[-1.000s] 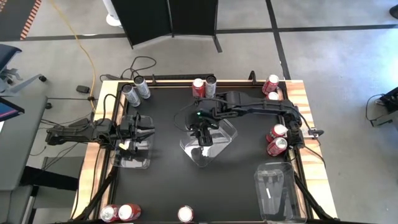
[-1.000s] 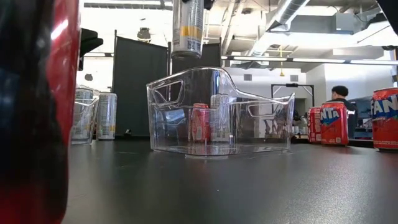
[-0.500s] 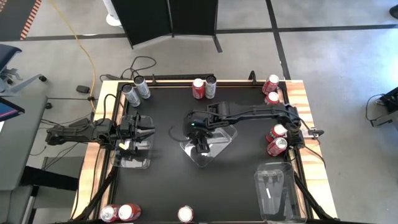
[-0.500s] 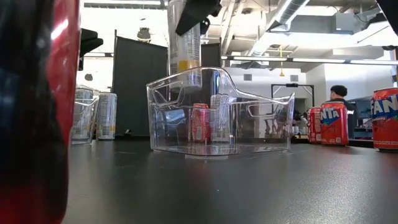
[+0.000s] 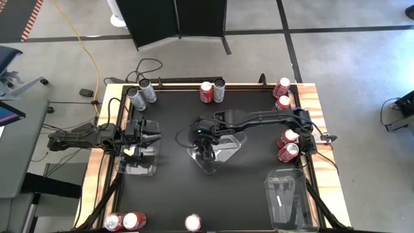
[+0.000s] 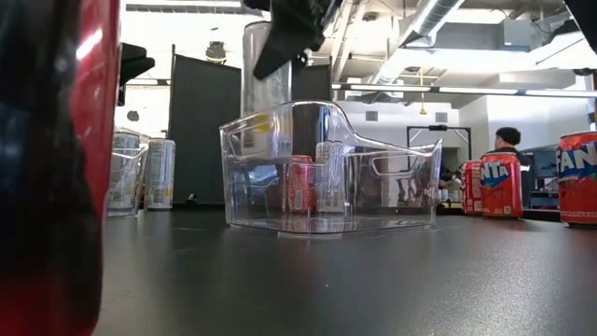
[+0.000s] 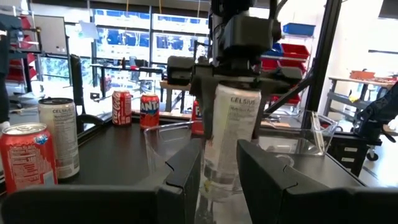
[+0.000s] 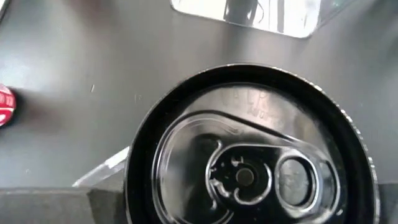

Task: Sort soda cans
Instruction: Put the white soda can into the middle transparent bin

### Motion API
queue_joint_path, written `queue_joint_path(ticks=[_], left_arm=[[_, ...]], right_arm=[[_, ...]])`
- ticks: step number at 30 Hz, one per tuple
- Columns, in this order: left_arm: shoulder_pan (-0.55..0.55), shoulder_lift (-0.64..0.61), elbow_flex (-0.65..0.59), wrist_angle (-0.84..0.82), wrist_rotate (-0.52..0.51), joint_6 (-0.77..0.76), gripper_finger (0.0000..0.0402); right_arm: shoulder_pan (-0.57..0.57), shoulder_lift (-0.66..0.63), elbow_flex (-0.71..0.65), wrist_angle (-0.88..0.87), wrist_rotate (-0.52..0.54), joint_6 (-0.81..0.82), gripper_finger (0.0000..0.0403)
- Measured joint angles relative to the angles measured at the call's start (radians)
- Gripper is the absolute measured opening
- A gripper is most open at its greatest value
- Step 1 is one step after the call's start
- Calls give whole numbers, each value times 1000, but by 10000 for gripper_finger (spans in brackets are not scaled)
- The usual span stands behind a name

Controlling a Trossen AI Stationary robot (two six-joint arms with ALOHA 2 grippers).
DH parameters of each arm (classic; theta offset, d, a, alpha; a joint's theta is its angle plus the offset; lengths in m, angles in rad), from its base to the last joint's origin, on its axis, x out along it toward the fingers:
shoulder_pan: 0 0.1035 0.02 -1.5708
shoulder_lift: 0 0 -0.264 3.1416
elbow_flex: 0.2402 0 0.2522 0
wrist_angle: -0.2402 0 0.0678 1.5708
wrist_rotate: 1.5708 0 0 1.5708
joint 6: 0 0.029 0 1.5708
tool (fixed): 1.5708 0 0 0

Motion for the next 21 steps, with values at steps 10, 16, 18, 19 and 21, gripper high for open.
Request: queue_joint_path(ticks=[10, 16, 18, 19, 21], left_arm=[[0, 0, 0, -1, 0, 0, 100], [0, 0, 0, -1, 0, 0, 100], [0, 0, 0, -1, 0, 0, 100], [0, 0, 0, -1, 0, 0, 100], [0, 0, 0, -2, 0, 0, 100]], right_arm=[[-7, -2, -84, 109, -45, 16, 249], [-12, -1, -137, 158, -59, 24, 248], [-13, -1, -151, 179, -68, 25, 248], [-14, -1, -160, 197, -70, 27, 248], [-14, -1, -171, 211, -71, 27, 248]])
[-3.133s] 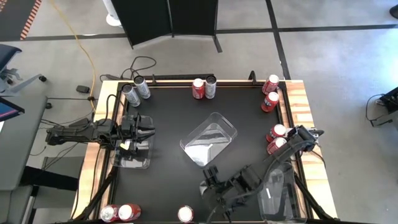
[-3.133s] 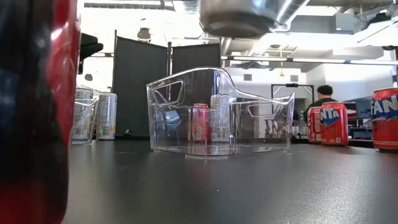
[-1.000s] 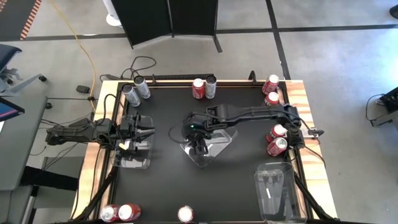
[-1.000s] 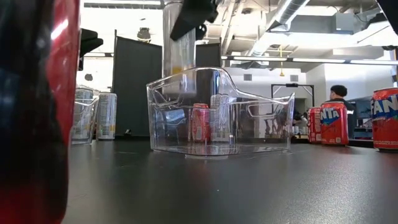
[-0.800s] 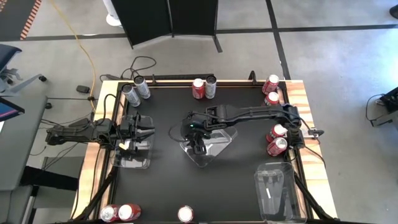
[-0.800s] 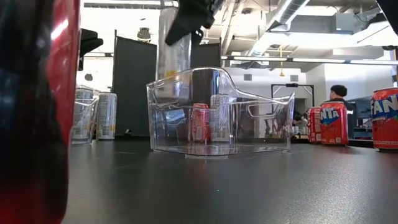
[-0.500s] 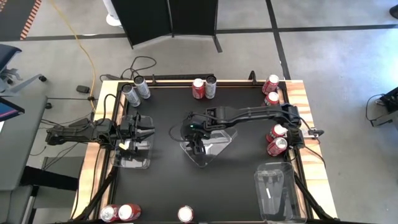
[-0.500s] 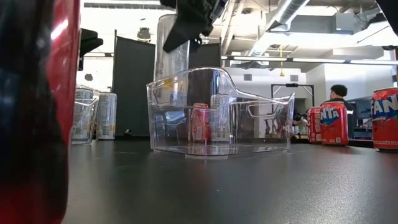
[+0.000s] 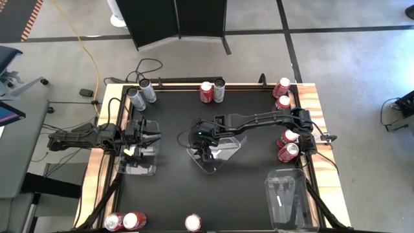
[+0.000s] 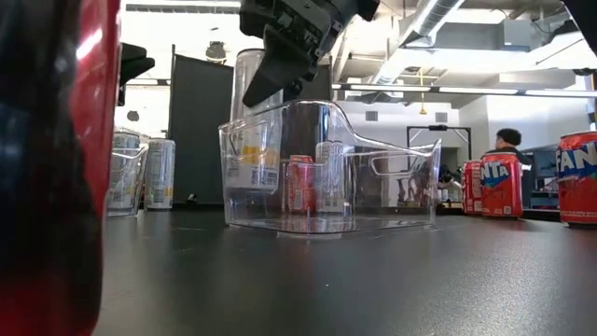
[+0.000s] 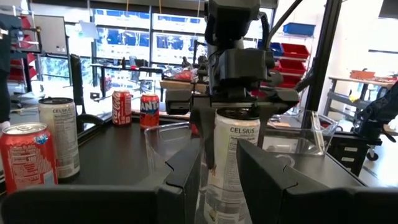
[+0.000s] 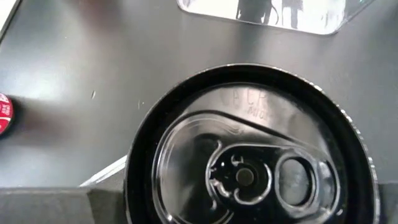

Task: Sort soda cans
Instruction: Put the white soda can into the middle transparent bin

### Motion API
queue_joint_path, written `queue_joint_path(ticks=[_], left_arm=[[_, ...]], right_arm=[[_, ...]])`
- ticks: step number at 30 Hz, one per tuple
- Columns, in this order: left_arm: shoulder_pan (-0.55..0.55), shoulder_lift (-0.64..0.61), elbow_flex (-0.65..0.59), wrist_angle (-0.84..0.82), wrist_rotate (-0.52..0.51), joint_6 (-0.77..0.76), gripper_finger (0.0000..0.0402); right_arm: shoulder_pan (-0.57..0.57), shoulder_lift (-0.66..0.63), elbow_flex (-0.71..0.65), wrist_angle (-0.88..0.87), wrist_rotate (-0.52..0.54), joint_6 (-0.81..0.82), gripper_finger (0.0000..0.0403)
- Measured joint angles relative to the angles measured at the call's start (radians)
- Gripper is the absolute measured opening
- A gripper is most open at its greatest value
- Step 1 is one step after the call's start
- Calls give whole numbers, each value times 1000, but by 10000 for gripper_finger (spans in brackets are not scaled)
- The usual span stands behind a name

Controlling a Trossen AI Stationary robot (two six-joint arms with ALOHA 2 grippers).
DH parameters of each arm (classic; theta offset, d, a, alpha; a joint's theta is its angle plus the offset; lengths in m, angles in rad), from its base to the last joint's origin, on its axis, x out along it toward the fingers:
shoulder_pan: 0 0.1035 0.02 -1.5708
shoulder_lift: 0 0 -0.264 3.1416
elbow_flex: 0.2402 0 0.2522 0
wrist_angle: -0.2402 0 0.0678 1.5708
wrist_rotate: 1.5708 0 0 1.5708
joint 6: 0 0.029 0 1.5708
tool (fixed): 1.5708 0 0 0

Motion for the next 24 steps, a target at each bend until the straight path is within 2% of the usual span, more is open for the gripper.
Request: queue_joint_path(ticks=[24], left_arm=[[0, 0, 0, -2, 0, 7, 100]], right_arm=[[-6, 0, -116, 105, -26, 7, 248]])
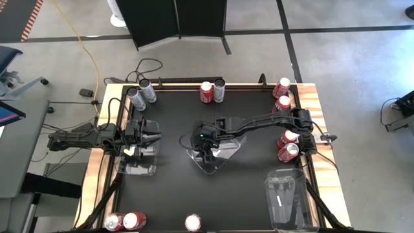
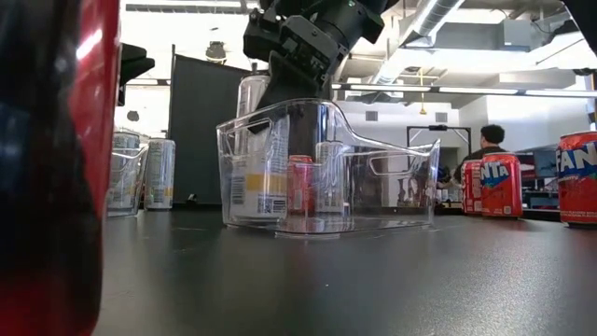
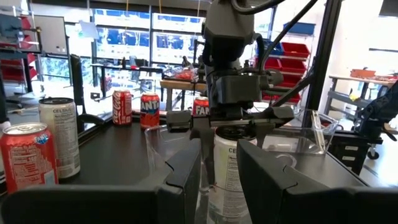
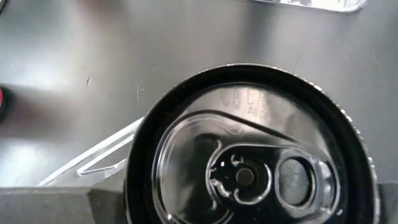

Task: Sort soda cans
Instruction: Put the white soda can into the middle transparent bin

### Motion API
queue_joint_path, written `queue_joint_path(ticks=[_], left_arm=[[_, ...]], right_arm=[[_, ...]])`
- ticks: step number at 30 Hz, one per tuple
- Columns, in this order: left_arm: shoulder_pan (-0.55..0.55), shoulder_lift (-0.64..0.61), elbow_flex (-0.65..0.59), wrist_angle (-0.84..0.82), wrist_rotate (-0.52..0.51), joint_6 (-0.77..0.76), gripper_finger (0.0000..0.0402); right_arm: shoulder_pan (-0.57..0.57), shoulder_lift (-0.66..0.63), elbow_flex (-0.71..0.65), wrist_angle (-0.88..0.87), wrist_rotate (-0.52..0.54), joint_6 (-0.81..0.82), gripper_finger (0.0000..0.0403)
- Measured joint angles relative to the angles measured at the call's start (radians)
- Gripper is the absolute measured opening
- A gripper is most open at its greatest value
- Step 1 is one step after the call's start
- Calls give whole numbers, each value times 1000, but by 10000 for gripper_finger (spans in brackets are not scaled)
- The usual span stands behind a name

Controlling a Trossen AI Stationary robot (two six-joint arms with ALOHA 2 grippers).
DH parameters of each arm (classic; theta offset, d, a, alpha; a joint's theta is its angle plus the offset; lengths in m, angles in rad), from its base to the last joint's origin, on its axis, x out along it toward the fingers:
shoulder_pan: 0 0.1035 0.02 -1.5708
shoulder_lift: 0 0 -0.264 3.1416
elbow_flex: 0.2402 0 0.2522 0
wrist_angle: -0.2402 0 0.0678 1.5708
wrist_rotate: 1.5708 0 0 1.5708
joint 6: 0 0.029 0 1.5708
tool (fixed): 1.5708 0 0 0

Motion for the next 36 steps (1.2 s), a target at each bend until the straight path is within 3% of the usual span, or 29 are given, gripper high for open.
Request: queue_joint_path(ticks=[6, 15, 28, 36], left_arm=[[0, 0, 0, 0, 0, 0, 100], [0, 0, 0, -1, 0, 1, 100], [0, 0, 0, 0, 0, 8, 100], [0, 0, 0, 0, 0, 9, 100]], right_arm=[[0, 0, 0, 20, 0, -1, 249], [0, 0, 0, 27, 0, -9, 299], [0, 0, 0, 25, -76, 35, 309], [-1, 0, 3, 30, -88, 63, 361]])
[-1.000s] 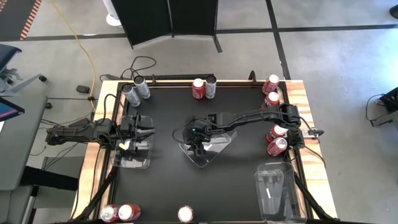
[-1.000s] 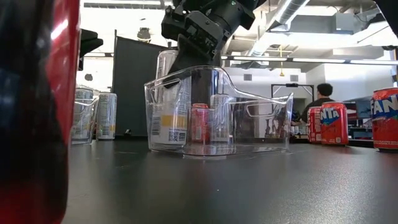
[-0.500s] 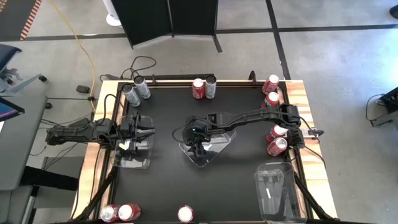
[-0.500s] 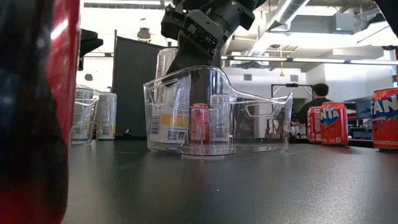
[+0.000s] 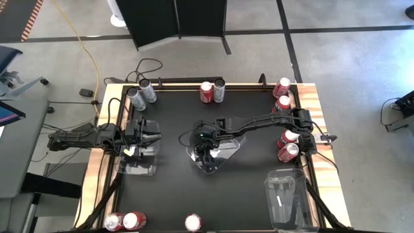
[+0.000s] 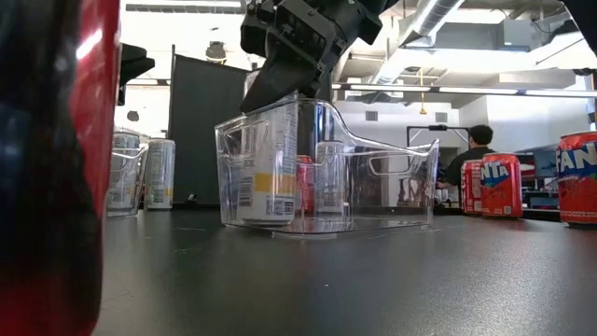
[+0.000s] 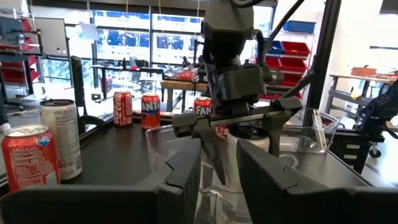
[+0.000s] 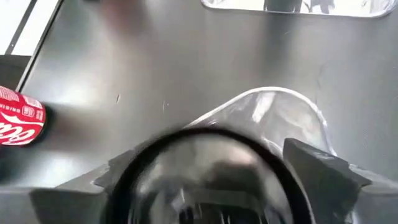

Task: Sort soda cans
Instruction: Put the white soda can into the middle transparent bin

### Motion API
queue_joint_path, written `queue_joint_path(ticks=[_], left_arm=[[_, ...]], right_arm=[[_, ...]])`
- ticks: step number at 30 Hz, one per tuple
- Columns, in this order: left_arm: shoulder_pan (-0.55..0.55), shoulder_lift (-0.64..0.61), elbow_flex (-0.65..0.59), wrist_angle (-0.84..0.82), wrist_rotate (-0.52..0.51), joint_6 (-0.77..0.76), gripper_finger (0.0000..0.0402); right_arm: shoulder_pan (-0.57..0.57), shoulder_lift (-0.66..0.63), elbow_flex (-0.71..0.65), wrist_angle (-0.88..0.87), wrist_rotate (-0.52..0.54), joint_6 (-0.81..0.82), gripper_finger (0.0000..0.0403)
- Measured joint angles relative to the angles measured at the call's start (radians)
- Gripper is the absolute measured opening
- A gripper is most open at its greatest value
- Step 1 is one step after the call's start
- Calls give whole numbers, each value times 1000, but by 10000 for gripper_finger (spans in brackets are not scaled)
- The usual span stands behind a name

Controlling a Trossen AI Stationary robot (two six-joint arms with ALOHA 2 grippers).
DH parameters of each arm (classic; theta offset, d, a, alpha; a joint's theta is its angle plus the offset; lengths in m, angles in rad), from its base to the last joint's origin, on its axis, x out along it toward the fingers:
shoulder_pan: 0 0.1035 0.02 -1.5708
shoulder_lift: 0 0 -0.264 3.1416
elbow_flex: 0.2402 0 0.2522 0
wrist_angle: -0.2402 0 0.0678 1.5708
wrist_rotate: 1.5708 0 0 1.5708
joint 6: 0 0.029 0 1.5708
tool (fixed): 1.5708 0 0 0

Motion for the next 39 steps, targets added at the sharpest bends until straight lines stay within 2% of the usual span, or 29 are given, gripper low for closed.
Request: queue_joint_path(ticks=[5, 19, 27, 39], left_arm=[[0, 0, 0, 0, 0, 6, 100], [0, 0, 0, 0, 0, 6, 100], [0, 0, 0, -5, 0, 6, 100], [0, 0, 0, -5, 0, 10, 100]], right_arm=[[0, 0, 0, 18, 1, -10, 379], [3, 0, 3, 21, 7, -25, 381], [3, 0, 68, -19, 10, -43, 381], [4, 0, 178, -125, 91, -82, 381]])
